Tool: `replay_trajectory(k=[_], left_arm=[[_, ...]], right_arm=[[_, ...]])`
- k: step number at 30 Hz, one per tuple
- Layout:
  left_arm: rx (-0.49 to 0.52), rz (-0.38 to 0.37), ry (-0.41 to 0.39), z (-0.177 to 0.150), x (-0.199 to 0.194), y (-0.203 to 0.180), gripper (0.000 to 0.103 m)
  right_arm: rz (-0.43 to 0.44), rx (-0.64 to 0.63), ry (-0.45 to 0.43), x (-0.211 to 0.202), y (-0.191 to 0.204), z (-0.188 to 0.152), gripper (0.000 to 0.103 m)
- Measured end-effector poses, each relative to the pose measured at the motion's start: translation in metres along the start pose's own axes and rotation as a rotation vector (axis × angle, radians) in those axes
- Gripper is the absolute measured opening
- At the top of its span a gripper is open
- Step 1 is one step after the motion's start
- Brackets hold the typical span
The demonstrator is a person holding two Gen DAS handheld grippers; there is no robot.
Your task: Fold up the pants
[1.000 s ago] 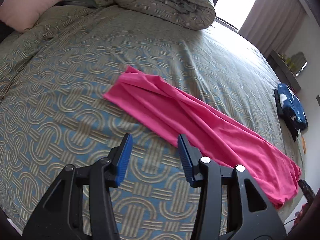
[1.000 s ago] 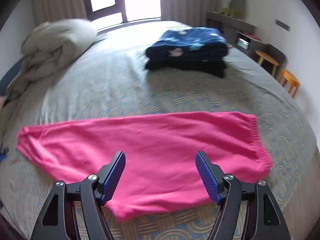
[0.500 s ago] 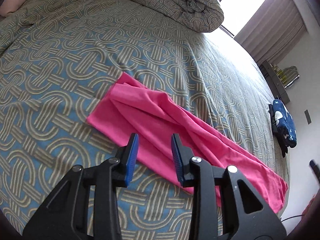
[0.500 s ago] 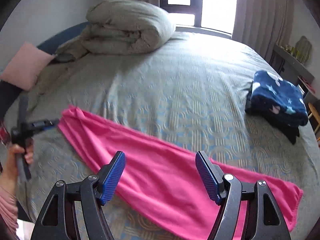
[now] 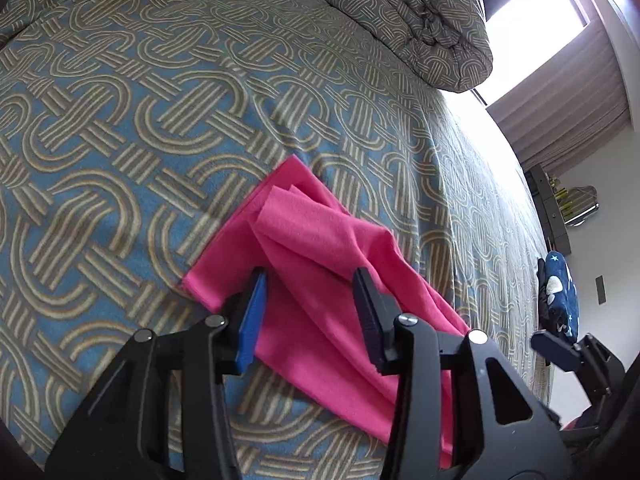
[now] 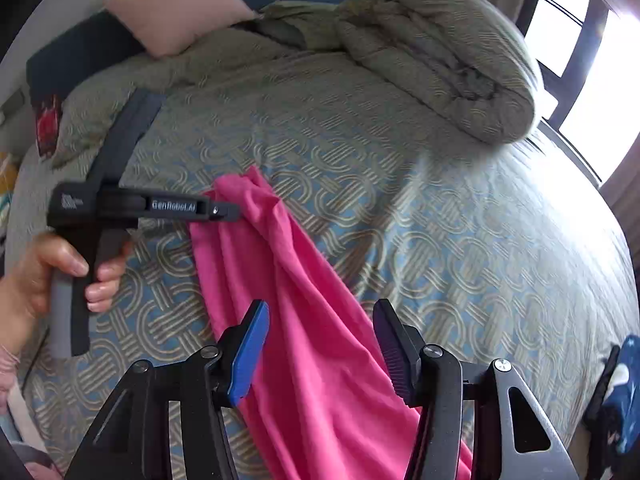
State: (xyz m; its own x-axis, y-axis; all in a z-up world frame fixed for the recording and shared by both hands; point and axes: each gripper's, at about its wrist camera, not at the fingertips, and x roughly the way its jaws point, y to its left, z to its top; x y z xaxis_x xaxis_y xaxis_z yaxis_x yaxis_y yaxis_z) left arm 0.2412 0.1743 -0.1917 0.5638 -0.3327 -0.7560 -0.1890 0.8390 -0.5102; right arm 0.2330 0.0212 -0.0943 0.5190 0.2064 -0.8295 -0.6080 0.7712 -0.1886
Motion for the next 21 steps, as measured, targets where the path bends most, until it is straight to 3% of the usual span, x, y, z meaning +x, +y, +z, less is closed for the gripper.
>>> replay_trajectory(k=[1, 2, 6, 8, 9, 13, 16, 18, 20, 21], left_arm=[[0.004, 0.005, 0.004, 0.003, 0.002, 0.0, 0.013], [0.011, 0.006, 0.012, 0.005, 0.004, 0.0, 0.001], [0.018, -0.07, -0.042, 0.006, -0.013, 0.002, 0.002], [0.038, -0.088, -0.084, 0.008, -0.029, 0.001, 0.002], [0.048, -0.093, -0.102, 0.01, -0.037, 0.0, 0.002], [0.094, -0.113, -0.162, 0.016, -0.065, -0.001, 0.002], [0.149, 0.007, -0.185, 0.011, -0.067, 0.008, 0.004], [0.15, 0.112, -0.147, 0.005, -0.057, 0.024, 0.004], [0.117, 0.117, -0.095, -0.002, -0.05, 0.04, 0.004], [0.101, 0.109, -0.083, -0.005, -0.049, 0.045, 0.006]], right_arm=[[0.007, -0.022, 0.016, 0.015, 0.007, 0.004, 0.05], [0.016, -0.033, 0.031, 0.028, 0.01, 0.007, 0.049], [0.023, -0.06, 0.071, 0.066, 0.009, 0.018, 0.045], [0.039, -0.076, 0.088, 0.081, 0.005, 0.022, 0.023], [0.07, -0.074, 0.11, 0.088, 0.003, 0.023, 0.001], [0.182, -0.007, 0.119, 0.097, -0.009, 0.034, 0.001], [0.278, 0.155, 0.055, 0.092, -0.034, 0.045, 0.001], [0.223, 0.195, 0.056, 0.097, -0.044, 0.049, 0.002], [0.121, 0.152, 0.087, 0.104, -0.044, 0.046, 0.003], [0.128, 0.142, 0.101, 0.106, -0.043, 0.043, 0.005]])
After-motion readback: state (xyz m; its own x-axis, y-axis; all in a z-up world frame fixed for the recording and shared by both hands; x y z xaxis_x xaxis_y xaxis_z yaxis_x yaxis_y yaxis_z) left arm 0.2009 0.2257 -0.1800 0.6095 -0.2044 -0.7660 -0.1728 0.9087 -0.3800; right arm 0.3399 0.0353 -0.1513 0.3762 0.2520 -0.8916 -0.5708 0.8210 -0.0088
